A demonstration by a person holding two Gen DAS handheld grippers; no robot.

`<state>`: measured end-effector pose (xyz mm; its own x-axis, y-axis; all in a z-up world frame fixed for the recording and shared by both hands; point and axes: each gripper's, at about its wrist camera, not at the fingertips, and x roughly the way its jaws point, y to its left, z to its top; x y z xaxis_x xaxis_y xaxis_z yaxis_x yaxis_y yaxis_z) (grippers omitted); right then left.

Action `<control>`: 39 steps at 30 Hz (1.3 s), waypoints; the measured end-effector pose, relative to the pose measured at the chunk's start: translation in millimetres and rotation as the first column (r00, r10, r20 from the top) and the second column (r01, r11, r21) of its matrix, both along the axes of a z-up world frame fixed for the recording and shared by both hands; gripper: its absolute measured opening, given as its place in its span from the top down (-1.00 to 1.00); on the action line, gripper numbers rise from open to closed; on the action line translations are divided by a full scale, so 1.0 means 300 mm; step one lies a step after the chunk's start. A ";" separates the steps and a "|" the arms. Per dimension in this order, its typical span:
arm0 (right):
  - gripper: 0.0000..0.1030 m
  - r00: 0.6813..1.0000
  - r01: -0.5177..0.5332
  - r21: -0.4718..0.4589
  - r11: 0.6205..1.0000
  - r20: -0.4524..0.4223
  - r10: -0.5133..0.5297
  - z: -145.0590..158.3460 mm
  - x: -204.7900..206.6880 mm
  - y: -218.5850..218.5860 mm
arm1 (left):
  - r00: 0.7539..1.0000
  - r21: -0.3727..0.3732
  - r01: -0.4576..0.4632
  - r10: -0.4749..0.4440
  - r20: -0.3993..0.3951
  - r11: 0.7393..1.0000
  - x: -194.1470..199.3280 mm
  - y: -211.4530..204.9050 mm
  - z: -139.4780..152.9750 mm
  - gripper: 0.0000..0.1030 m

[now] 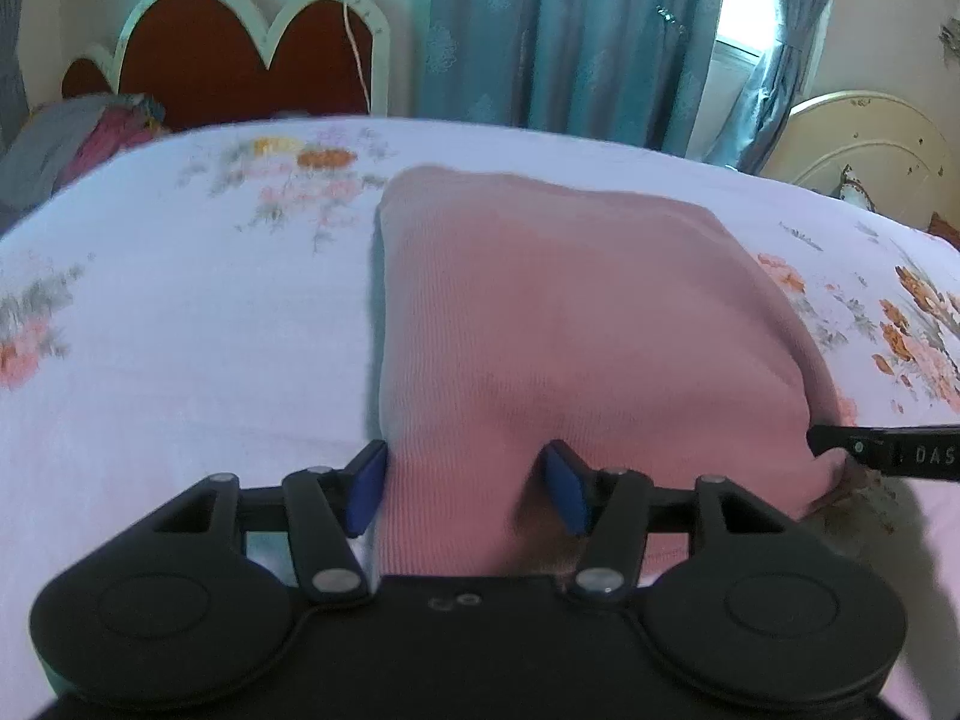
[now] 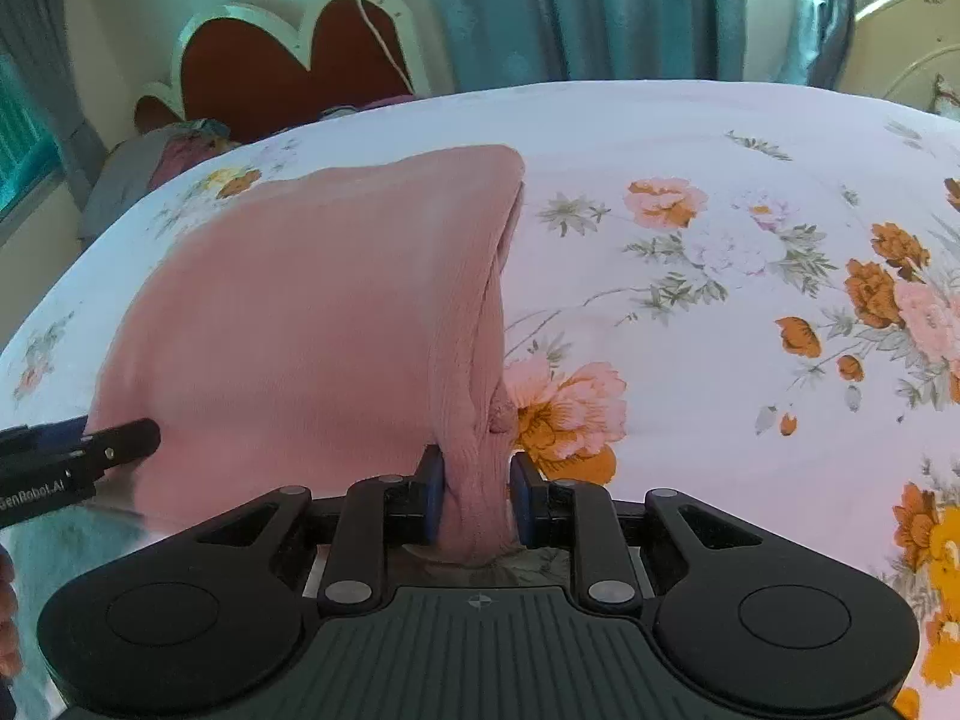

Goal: Fold small clothes

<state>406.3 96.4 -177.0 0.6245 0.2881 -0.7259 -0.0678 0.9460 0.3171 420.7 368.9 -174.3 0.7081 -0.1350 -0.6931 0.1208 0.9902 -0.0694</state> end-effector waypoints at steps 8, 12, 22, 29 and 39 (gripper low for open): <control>0.57 1.000 0.005 -0.010 1.000 0.003 -0.005 0.007 -0.006 0.003 | 1.000 0.033 -0.025 0.025 -0.007 0.999 -0.007 -0.021 0.005 -0.39; 0.56 1.000 0.005 -0.042 0.999 -0.001 -0.005 0.021 -0.014 0.022 | 0.999 0.039 -0.037 0.037 -0.022 0.999 -0.015 -0.033 0.002 -0.85; -0.09 0.997 0.069 -0.083 0.994 0.047 -0.066 0.097 -0.142 0.002 | 0.980 0.127 -0.197 0.196 0.020 0.972 -0.142 -0.082 0.048 -0.99; -0.09 0.996 -0.020 -0.038 0.999 0.090 0.023 0.195 -0.397 0.005 | 0.968 0.122 -0.225 0.208 0.137 0.967 -0.423 -0.135 0.207 -1.00; -0.61 0.962 -0.060 -0.056 0.997 0.263 0.073 0.479 -0.935 -0.069 | 0.953 0.121 -0.225 0.193 0.234 0.967 -0.854 -0.227 0.462 -0.99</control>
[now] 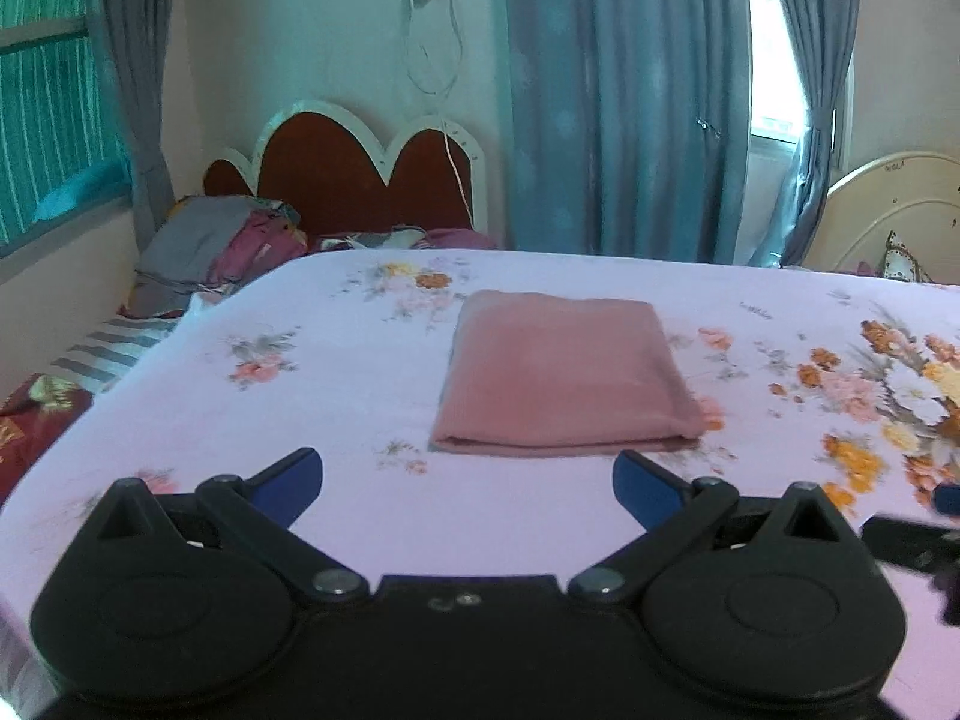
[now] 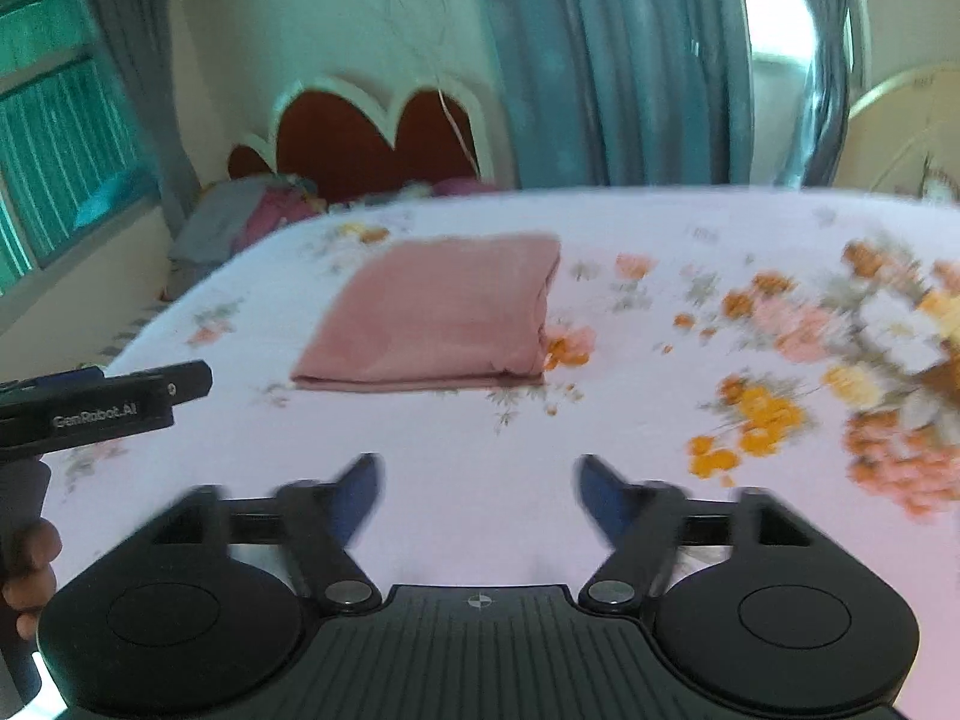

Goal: Fold small clothes

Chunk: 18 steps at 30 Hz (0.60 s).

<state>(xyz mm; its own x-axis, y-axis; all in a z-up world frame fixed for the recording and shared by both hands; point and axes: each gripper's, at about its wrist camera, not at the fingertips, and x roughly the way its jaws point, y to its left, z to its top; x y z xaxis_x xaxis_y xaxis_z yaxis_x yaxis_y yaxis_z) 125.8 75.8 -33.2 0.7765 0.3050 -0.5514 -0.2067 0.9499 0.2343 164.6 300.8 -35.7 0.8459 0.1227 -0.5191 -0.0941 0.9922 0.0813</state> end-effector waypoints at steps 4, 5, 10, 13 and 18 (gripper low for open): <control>-0.61 0.994 0.039 -0.028 0.999 0.107 -0.036 0.113 -0.173 -0.020 | 1.000 -0.034 0.007 -0.008 -0.014 0.999 -0.126 0.001 0.063 -0.99; -0.63 0.990 0.056 -0.028 0.998 0.129 -0.052 0.138 -0.208 -0.021 | 1.000 -0.042 0.003 -0.004 -0.006 0.999 -0.156 0.004 0.076 -0.99; -0.96 0.970 0.122 -0.047 0.991 0.217 -0.109 0.214 -0.327 -0.025 | 0.999 -0.042 -0.016 0.018 0.032 0.999 -0.265 0.004 0.131 -0.99; -0.97 0.959 0.142 -0.069 0.987 0.257 -0.120 0.234 -0.368 -0.021 | 0.999 -0.037 -0.023 0.024 0.037 0.999 -0.305 -0.004 0.158 -0.99; -0.97 0.958 0.138 -0.055 0.989 0.262 -0.119 0.240 -0.399 -0.034 | 0.998 -0.049 -0.018 0.020 0.052 0.999 -0.352 -0.005 0.183 -0.99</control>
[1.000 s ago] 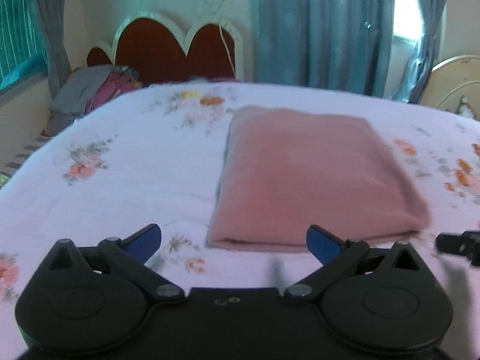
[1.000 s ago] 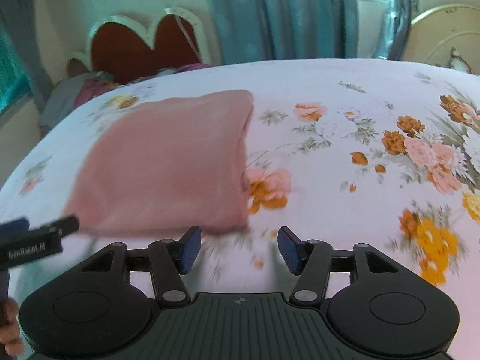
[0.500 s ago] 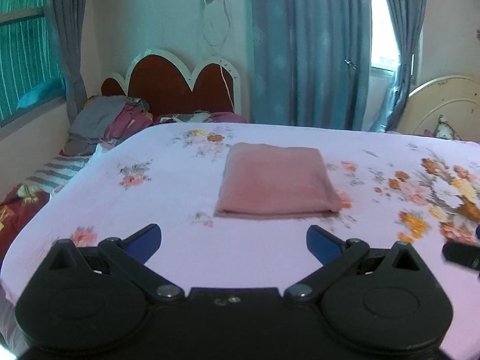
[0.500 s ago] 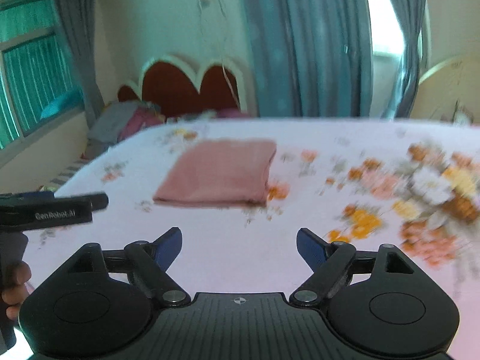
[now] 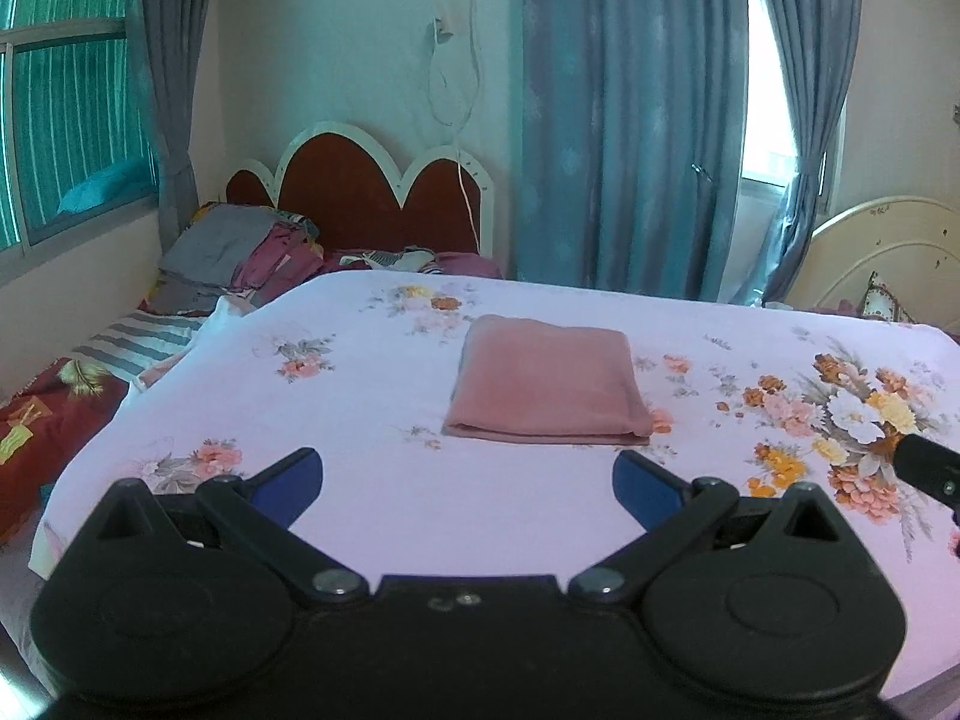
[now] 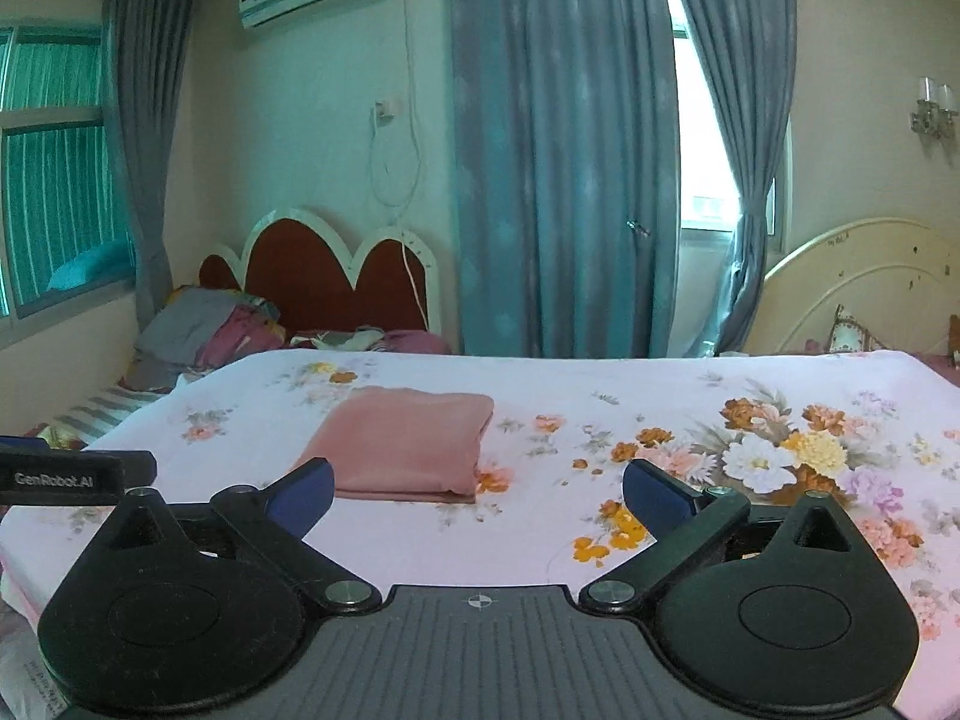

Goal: Fold small clothes

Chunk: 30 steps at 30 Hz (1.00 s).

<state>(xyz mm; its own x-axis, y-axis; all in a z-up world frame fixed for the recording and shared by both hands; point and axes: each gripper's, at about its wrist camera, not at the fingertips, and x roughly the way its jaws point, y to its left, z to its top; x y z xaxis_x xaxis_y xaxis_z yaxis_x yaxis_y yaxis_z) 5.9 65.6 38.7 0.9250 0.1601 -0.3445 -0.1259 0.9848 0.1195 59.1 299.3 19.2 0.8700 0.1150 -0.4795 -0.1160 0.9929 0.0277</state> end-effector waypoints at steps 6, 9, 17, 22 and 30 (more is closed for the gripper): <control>-0.97 1.000 -0.004 0.026 1.000 0.010 0.004 0.010 -0.010 -0.012 | 1.000 -0.004 -0.003 0.003 -0.009 1.000 -0.022 0.007 0.004 -0.99; -0.97 1.000 -0.006 0.021 1.000 0.007 0.006 0.005 -0.007 -0.006 | 1.000 -0.007 -0.011 0.010 -0.006 1.000 -0.033 0.015 0.006 -0.99; -0.97 1.000 -0.016 0.023 1.000 0.004 0.016 0.000 0.005 0.006 | 1.000 0.005 -0.013 0.013 -0.006 1.000 -0.029 0.031 0.007 -0.99; -0.97 1.000 -0.010 0.029 1.000 -0.002 0.010 -0.004 0.017 0.009 | 1.000 0.007 -0.009 0.009 -0.003 1.000 -0.027 0.040 0.012 -0.99; -0.97 1.000 -0.009 0.038 0.999 -0.008 0.010 -0.007 0.024 0.009 | 1.000 0.011 -0.004 0.004 0.003 1.000 -0.020 0.042 0.013 -1.00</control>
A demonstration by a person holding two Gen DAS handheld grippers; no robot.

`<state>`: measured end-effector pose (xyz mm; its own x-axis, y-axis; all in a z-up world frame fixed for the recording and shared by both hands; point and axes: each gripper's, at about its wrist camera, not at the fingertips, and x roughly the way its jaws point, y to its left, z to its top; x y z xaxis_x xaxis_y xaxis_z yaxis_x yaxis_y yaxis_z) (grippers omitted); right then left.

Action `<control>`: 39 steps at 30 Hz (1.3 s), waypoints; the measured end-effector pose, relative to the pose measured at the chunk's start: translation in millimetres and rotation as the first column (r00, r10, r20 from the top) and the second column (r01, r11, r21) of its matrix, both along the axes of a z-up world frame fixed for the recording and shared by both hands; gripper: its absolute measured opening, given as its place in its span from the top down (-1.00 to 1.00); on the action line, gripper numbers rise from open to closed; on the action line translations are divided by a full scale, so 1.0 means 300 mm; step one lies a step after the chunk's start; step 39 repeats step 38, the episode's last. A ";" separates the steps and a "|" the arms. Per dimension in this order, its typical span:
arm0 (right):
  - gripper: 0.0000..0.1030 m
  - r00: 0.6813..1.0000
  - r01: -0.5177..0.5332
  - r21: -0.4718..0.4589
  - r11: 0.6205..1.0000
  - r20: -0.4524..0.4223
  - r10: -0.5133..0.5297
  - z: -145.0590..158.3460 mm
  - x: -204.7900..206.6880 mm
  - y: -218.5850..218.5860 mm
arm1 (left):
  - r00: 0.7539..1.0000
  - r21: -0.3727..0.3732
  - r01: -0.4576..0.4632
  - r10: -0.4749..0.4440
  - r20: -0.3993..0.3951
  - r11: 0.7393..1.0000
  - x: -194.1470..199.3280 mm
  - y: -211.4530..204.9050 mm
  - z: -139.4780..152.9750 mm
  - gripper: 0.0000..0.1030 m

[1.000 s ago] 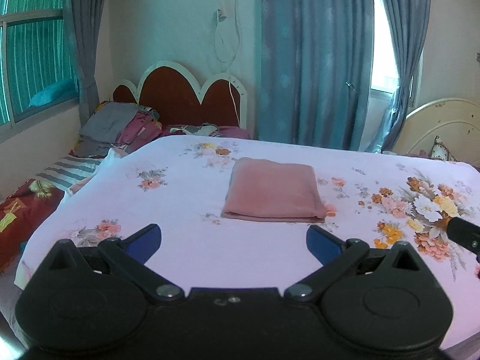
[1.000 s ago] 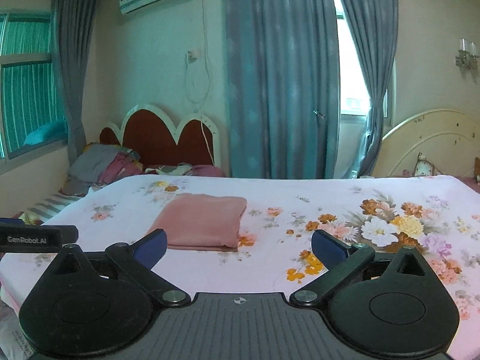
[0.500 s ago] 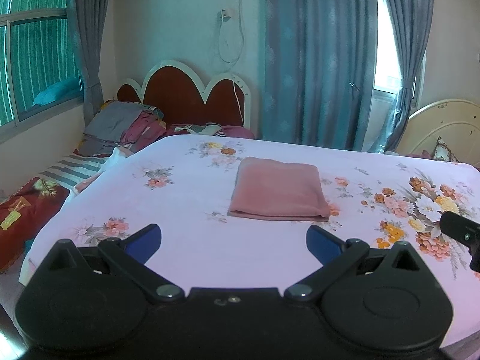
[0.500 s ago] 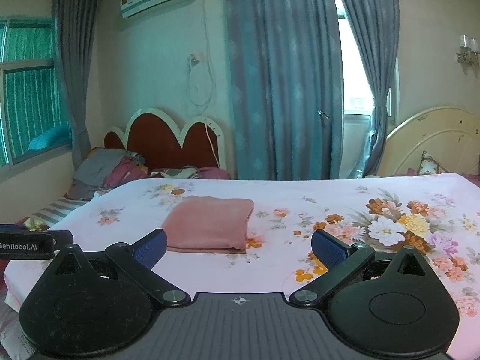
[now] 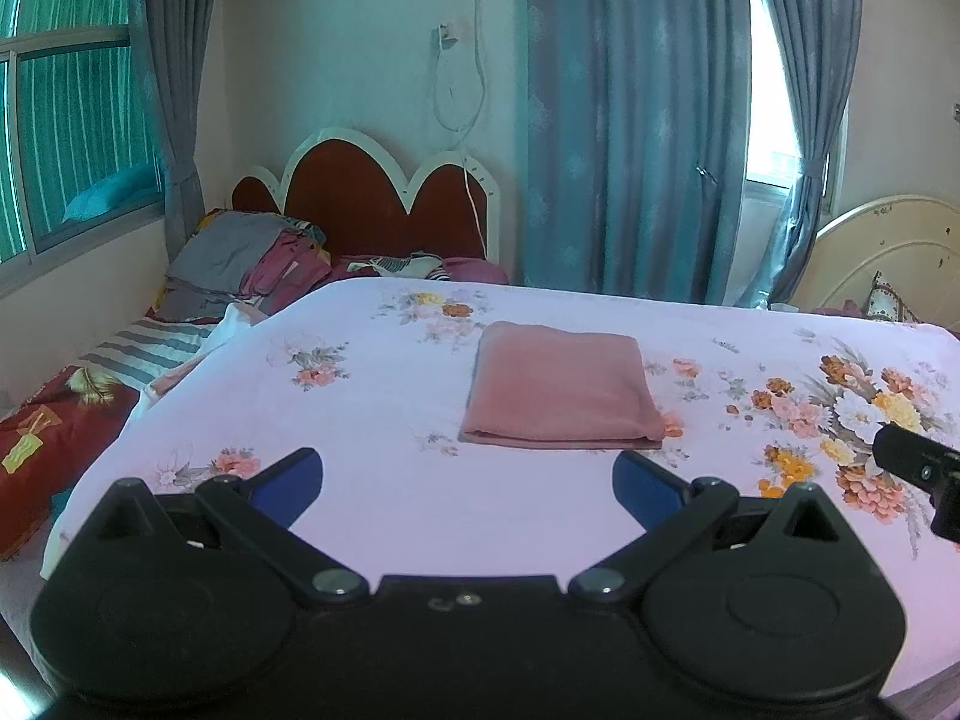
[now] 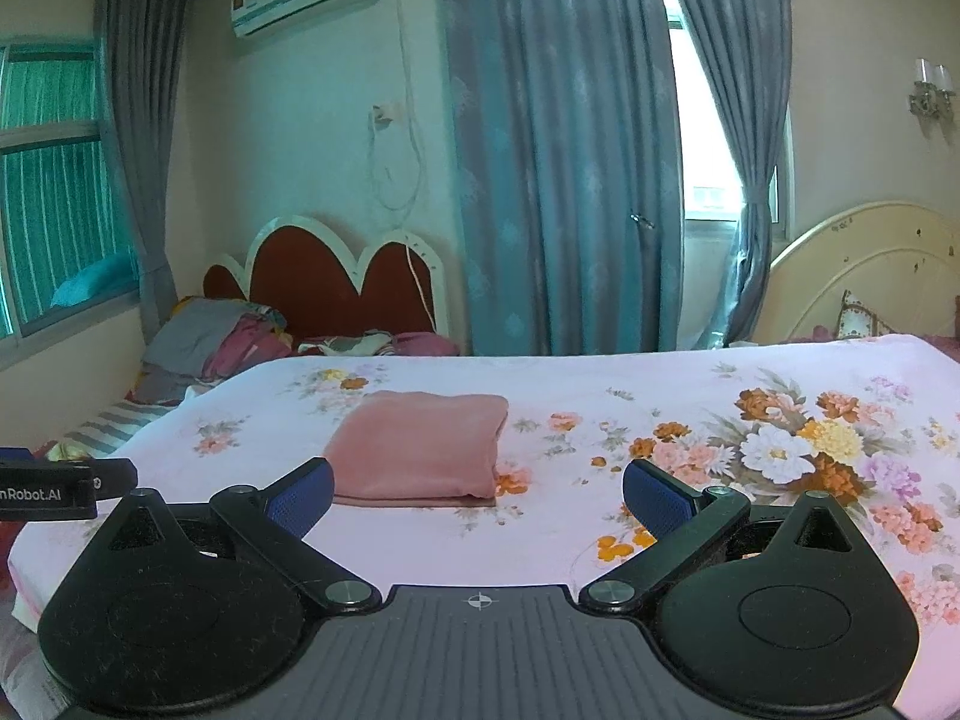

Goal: Fold small clothes

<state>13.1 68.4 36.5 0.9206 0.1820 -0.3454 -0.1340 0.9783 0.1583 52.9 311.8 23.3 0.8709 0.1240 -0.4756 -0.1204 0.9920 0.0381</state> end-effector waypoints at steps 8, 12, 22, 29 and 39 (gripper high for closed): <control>-0.97 1.000 -0.001 0.003 1.000 -0.007 0.001 -0.002 0.010 0.003 | 1.000 -0.006 0.002 -0.002 -0.008 1.000 0.010 0.013 -0.005 -1.00; -0.97 1.000 -0.005 0.003 1.000 -0.009 0.005 -0.005 0.017 0.008 | 1.000 0.000 0.001 -0.001 -0.009 1.000 0.015 0.018 -0.006 -1.00; -0.97 1.000 -0.014 0.002 1.000 -0.022 0.014 -0.021 0.037 0.020 | 1.000 -0.007 0.002 -0.002 -0.022 1.000 0.029 0.029 -0.016 -1.00; -0.97 0.999 -0.019 0.003 1.000 -0.039 0.019 -0.044 0.071 0.025 | 0.999 -0.019 0.017 -0.018 -0.045 1.000 0.067 0.035 -0.030 -0.99; -0.97 0.993 0.028 0.003 1.000 -0.112 -0.028 -0.127 0.188 -0.022 | 0.997 -0.033 0.006 -0.009 -0.076 0.999 0.253 0.065 -0.098 -1.00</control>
